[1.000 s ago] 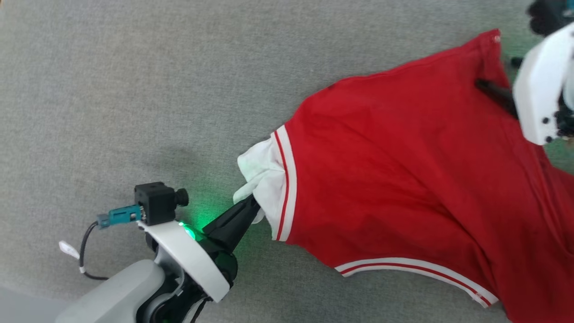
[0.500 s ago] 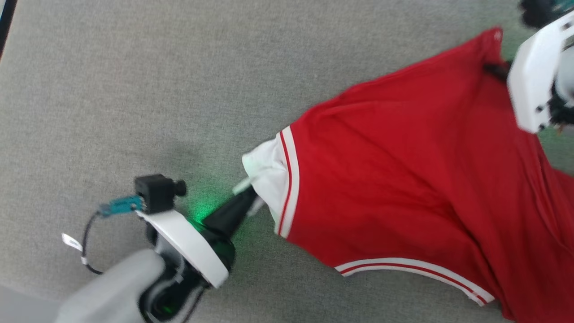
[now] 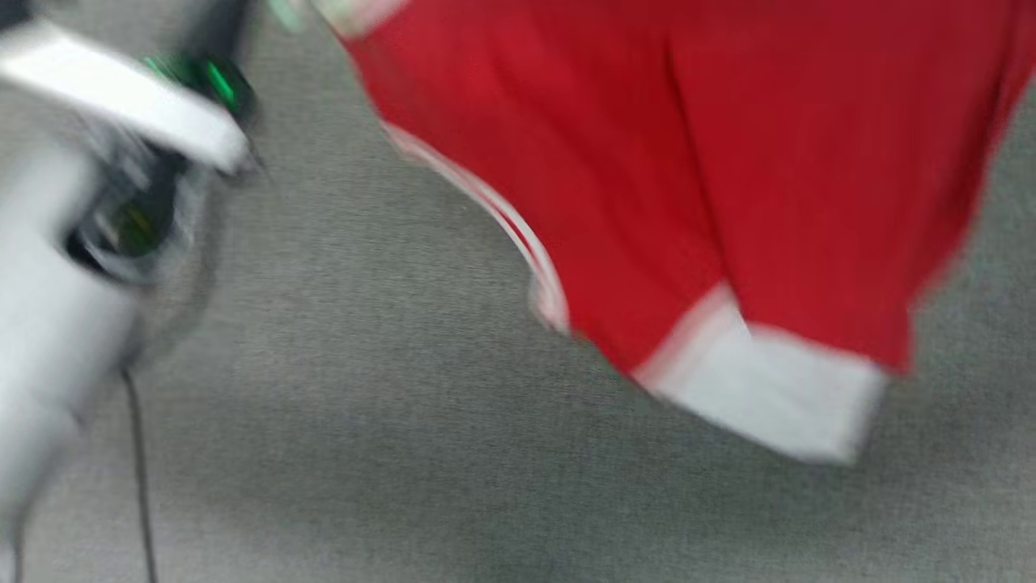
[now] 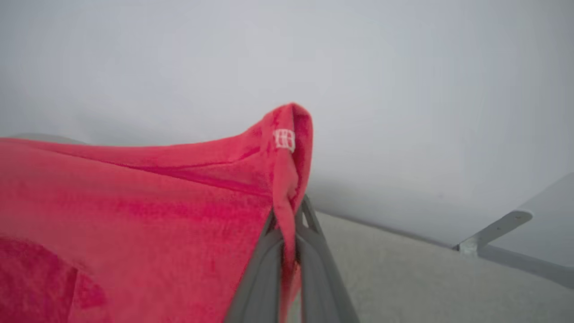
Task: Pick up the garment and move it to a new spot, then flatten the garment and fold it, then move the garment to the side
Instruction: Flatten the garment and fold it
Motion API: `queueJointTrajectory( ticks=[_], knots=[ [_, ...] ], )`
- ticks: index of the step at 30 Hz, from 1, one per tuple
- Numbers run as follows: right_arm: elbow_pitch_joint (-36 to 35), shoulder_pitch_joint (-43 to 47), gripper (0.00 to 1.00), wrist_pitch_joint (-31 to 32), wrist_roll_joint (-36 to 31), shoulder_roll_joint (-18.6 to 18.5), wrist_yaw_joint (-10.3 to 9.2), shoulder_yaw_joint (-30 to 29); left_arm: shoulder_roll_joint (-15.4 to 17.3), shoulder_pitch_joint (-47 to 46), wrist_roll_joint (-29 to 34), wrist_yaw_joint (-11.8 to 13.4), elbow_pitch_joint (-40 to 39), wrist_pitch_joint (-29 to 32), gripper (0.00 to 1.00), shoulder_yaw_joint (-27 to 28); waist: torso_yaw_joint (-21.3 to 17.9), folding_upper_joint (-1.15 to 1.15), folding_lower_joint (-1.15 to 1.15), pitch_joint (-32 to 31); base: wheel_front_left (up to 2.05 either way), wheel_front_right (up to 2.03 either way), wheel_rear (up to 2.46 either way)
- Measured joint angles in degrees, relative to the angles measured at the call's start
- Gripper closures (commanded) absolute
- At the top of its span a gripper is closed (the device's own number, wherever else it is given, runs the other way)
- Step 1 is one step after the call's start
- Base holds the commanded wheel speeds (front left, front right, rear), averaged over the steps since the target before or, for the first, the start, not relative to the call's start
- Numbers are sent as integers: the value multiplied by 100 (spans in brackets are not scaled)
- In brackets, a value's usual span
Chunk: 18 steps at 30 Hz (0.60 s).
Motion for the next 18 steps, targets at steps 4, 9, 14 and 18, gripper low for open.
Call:
queueJointTrajectory(
  ticks=[4,9,14,18],
  knots=[
    [377,-818,100,-471,-296,300,19,-257,-169,-1245,-311,-4,833,94,100,553,-187,-1,0,179,0,0,0],
    [814,-1846,100,-1071,-526,606,25,-675,-424,-2921,-302,-7,1660,124,100,898,-377,0,0,412,0,0,0],
    [1350,-2555,100,-1639,-847,716,14,-965,-556,-4109,-151,-5,2093,19,100,1071,-510,0,0,497,0,0,0],
    [1711,-2647,100,-1729,-889,836,14,-867,-727,-4305,-214,-4,2174,187,100,1044,-537,0,0,520,0,0,0]
  ],
)
